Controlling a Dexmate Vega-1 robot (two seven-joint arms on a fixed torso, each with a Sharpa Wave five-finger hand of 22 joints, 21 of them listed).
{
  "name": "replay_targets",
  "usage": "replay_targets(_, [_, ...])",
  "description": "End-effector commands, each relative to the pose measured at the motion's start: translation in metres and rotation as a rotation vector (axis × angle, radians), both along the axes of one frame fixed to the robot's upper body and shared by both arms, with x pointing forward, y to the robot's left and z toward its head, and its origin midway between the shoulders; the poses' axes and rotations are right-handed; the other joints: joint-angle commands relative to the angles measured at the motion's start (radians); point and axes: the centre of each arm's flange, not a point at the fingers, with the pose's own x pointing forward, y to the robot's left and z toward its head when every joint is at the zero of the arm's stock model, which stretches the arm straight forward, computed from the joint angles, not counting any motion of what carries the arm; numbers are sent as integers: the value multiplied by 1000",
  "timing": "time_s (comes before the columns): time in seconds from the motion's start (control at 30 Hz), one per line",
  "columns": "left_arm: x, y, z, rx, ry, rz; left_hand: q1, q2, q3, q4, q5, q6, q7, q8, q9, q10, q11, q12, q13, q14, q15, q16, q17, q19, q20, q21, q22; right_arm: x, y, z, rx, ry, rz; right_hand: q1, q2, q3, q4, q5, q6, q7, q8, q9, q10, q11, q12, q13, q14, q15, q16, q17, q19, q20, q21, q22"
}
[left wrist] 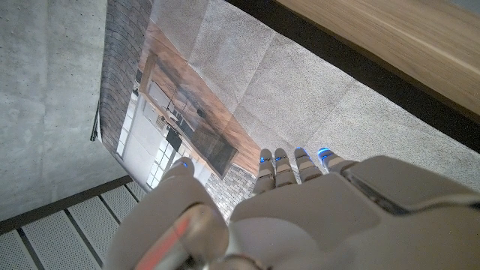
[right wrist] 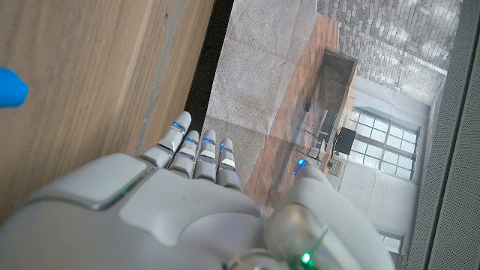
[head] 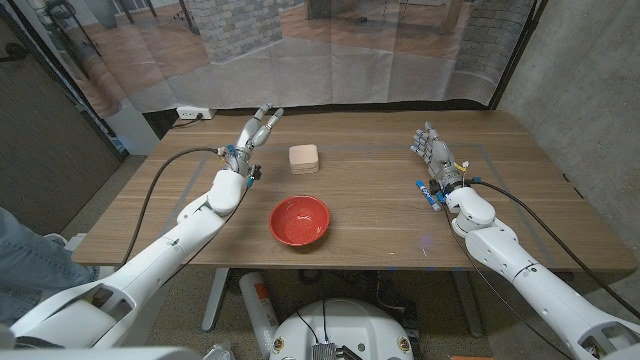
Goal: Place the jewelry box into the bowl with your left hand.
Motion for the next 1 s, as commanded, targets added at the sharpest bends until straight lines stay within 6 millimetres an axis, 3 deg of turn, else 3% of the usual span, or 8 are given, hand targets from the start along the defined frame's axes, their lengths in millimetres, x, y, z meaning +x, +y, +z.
replay_targets(0.03, [1, -6, 10, 97, -6, 71, 18, 1, 2, -6, 5, 6, 5, 1, 6, 6, -4, 1, 1, 5, -1, -2, 3, 0, 15, 5, 1, 0, 0, 0, 10, -7, 1, 12, 2, 3, -7, 0, 8, -2, 1, 0, 10, -1, 1, -1, 9, -2, 4, 2, 8, -7, -6, 2])
replay_targets(0.23, [-1, -8, 14, 131, -8, 80, 30, 2, 4, -13, 7, 11, 2, 0, 6, 6, 6, -2, 2, 10, 1, -3, 3, 9, 32, 7, 1, 0, 2, -1, 15, -12, 5, 13, 2, 3, -8, 0, 8, -4, 1, 0, 10, 0, 0, -1, 11, -1, 4, 2, 9, -8, -9, 2])
replay_targets(0.63, [-5, -13, 21, 218, -17, 152, 49, 1, 6, -24, 10, 13, -4, -5, 7, 9, 2, -5, 2, 13, 0, -6, 3, 24, 64, 10, 1, -2, 4, -2, 23, -23, 7, 16, 4, 3, -11, -1, 9, -5, 1, 0, 11, 0, 0, 0, 11, 0, 3, 2, 11, -7, -14, 3])
replay_targets(0.7, [-5, -13, 23, 228, -13, 167, 54, 0, 6, -28, 11, 14, -7, -5, 7, 11, 3, -6, 2, 17, 0, -5, 4, 32, 74, 12, 1, -2, 4, -2, 27, -23, 7, 16, 4, 3, -12, -1, 9, -6, 1, 0, 12, 0, 0, 0, 11, 0, 2, 2, 11, -7, -15, 3])
replay_targets(0.77, [-5, -13, 24, 239, -9, 182, 64, -3, 6, -34, 13, 16, -7, -7, 7, 13, 2, -8, 2, 19, 1, -6, 4, 44, 100, 15, 1, -2, 3, -2, 27, -24, 8, 17, 4, 3, -12, -1, 10, -6, 1, 0, 12, 0, 0, 0, 12, -1, 2, 2, 11, -6, -16, 3])
replay_targets(1.0, [-7, -15, 29, 280, 0, 223, 75, -7, 6, -42, 14, 21, -16, -8, 7, 19, 4, -8, 3, 26, 2, -6, 4, 60, 120, 19, 2, -4, 4, -1, 28, -30, 8, 18, 4, 3, -14, -1, 12, -7, 1, 0, 14, 0, 0, 0, 13, -1, 2, 2, 15, -1, -19, 3])
